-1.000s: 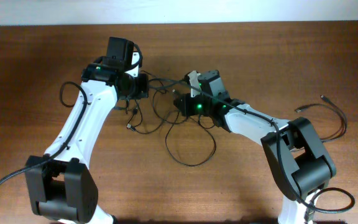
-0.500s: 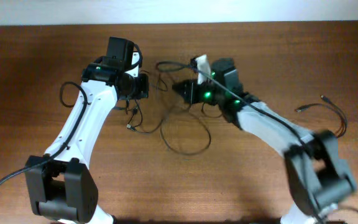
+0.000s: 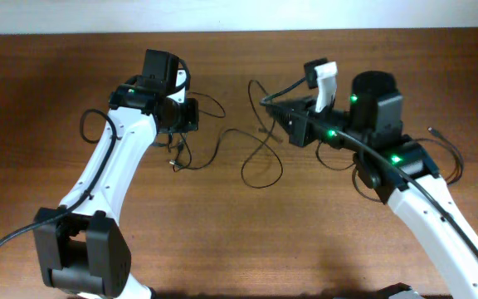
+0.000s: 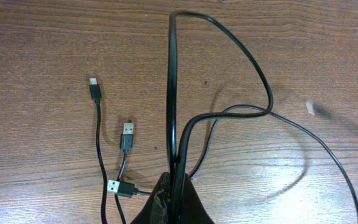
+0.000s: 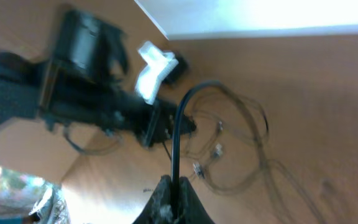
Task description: Untangle cables
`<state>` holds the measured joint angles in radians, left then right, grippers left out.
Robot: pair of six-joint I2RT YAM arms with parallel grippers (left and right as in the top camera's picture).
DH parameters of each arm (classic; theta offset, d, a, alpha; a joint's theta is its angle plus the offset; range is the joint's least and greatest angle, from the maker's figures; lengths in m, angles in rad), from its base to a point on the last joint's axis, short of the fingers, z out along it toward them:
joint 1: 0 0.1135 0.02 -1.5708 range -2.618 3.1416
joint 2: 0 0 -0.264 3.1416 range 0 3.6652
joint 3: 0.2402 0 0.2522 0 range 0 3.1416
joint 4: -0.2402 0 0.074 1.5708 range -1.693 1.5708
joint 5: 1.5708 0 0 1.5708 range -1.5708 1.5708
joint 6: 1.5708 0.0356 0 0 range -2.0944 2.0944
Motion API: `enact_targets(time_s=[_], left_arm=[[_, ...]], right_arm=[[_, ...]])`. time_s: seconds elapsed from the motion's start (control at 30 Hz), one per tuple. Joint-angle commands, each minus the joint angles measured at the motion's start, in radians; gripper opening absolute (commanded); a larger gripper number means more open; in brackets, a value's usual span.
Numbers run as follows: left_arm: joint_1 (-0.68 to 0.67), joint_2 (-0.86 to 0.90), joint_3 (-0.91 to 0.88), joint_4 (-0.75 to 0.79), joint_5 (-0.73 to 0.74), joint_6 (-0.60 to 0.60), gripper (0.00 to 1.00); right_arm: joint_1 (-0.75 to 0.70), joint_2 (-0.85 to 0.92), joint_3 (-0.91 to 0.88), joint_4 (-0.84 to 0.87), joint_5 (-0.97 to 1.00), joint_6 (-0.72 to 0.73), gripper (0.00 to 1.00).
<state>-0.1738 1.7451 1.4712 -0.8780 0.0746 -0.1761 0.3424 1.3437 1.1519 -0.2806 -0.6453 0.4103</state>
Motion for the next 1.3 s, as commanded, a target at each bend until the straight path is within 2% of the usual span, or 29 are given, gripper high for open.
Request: enact_targets(time_s=[0.0, 0.17, 0.4, 0.43, 0.47, 0.5, 0.53, 0.63, 0.8, 1.17, 1.23, 1.27], left_arm=[[-0.002, 0.007, -0.005, -0.002, -0.041, 0.008, 0.00], [0.023, 0.007, -0.014, -0.021, -0.121, -0.121, 0.00], [0.029, 0.007, -0.023, -0.019, -0.121, -0.127, 0.00], [0.029, 0.007, -0.023, -0.017, -0.121, -0.127, 0.00], [0.029, 0.007, -0.023, -0.017, -0.121, -0.127, 0.00], [0.029, 0.007, -0.023, -0.017, -0.121, -0.127, 0.00], [0.029, 0.007, -0.023, -0.016, -0.121, -0.127, 0.00], [0.029, 0.007, -0.023, -0.016, -0.121, -0.127, 0.00], [0.029, 0.007, -0.023, -0.016, -0.120, -0.127, 0.00], [0.028, 0.007, -0.023, -0.016, -0.120, -0.127, 0.00], [0.028, 0.007, -0.023, -0.016, -0.121, -0.127, 0.00], [0.028, 0.007, -0.023, -0.016, -0.120, -0.127, 0.00]], right_arm=[[-0.002, 0.082, -0.002, -0.105, -0.002, -0.036, 0.04], [0.064, 0.249, -0.003, -0.169, 0.000, -0.040, 0.04], [0.126, 0.487, -0.003, -0.048, 0.006, -0.037, 0.06], [0.136, 0.511, -0.003, -0.014, 0.006, -0.037, 0.20], [0.142, 0.523, -0.003, 0.016, 0.011, -0.040, 0.41], [0.142, 0.526, -0.003, 0.031, 0.024, -0.040, 0.56], [0.141, 0.526, -0.003, 0.067, 0.121, -0.040, 0.73], [0.140, 0.527, -0.003, 0.107, 0.306, -0.040, 0.85], [0.142, 0.529, -0.003, 0.140, 0.421, -0.040, 0.93], [0.142, 0.694, -0.003, 0.248, 0.448, -0.040, 0.93], [0.142, 0.727, -0.003, 0.251, 0.460, -0.040, 0.86], [0.142, 0.743, -0.003, 0.248, 0.475, -0.040, 0.78]])
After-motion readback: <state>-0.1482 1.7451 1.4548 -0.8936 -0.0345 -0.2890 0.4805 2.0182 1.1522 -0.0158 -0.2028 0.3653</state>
